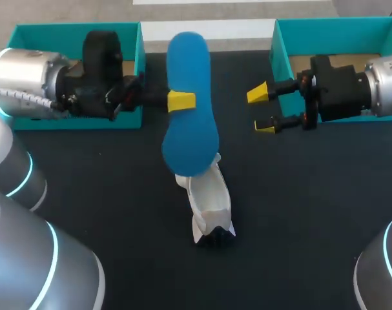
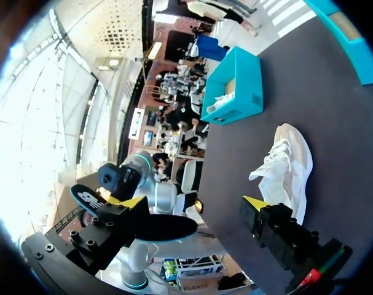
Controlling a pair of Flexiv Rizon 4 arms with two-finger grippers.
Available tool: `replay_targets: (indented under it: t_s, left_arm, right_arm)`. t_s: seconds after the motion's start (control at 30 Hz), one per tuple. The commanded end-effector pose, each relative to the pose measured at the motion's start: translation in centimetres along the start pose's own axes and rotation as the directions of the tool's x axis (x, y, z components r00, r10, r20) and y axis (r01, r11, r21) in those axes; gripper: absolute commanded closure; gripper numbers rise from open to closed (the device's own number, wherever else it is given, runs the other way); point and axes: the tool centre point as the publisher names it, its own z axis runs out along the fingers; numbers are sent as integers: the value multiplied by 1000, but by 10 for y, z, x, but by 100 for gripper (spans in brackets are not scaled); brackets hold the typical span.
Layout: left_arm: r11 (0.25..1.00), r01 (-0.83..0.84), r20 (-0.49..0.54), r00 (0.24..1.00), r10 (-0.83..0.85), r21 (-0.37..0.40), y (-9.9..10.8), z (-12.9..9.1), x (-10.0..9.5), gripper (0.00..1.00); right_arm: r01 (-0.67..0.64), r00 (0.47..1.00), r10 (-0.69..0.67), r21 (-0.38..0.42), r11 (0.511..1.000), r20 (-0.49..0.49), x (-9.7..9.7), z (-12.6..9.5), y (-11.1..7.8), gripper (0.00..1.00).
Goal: Take the shoe out of the shoebox, open the shoe tongue, remove and reinsert the insole, then place the shoe into the shoebox
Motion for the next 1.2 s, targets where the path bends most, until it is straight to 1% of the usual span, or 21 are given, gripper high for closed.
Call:
replay_targets:
  t_s: [0.03,0.63,0.67,0.7,0.73,0.77,0.8,0.83,0.87,0.97,1.03,1.07,1.2]
  left_arm:
    - [716,-688,206,722,660,120,8,-7,10,100]
    - [716,-688,206,722,660,120,8,-7,10,100]
    - [694,-711,211,701,682,118,11,-11,5,100]
    - [641,-760,195,649,736,111,15,-15,2,100]
    - [631,-767,207,639,740,112,18,-17,-1,100]
    - [602,-789,200,614,763,124,20,-20,-4,100]
    - [561,-820,197,571,797,112,23,-22,-6,100]
    - [576,-806,220,591,776,135,23,-23,-8,100]
    - [545,-825,219,564,796,146,23,-24,-9,100]
    - [469,-871,191,489,851,144,26,-23,-10,100]
    - [459,-878,188,477,858,136,28,-23,-12,100]
    - [472,-872,197,489,850,131,29,-24,-12,100]
    - [474,-872,200,489,849,119,31,-27,-14,100]
  right_arm:
    - [-1,1000,1,-1,1000,2,0,3,1,0]
    - [-1,1000,1,-1,1000,2,0,3,1,0]
    - [-1,1000,1,-1,1000,2,0,3,1,0]
    - [-1,1000,1,-1,1000,2,0,3,1,0]
    - [-1,1000,1,-1,1000,2,0,3,1,0]
    - [-1,1000,1,-1,1000,2,0,3,1,0]
    - [-1,1000,1,-1,1000,2,0,3,1,0]
    - [-1,1000,1,-1,1000,2,0,3,1,0]
    - [-1,1000,1,-1,1000,2,0,3,1,0]
    - [-1,1000,1,-1,1000,2,0,3,1,0]
    - [-1,1000,1,-1,1000,2,0,3,1,0]
    - [-1,1000,1,-1,1000,2,0,3,1,0]
    - [-1,1000,1,-1,1000,2,0,3,1,0]
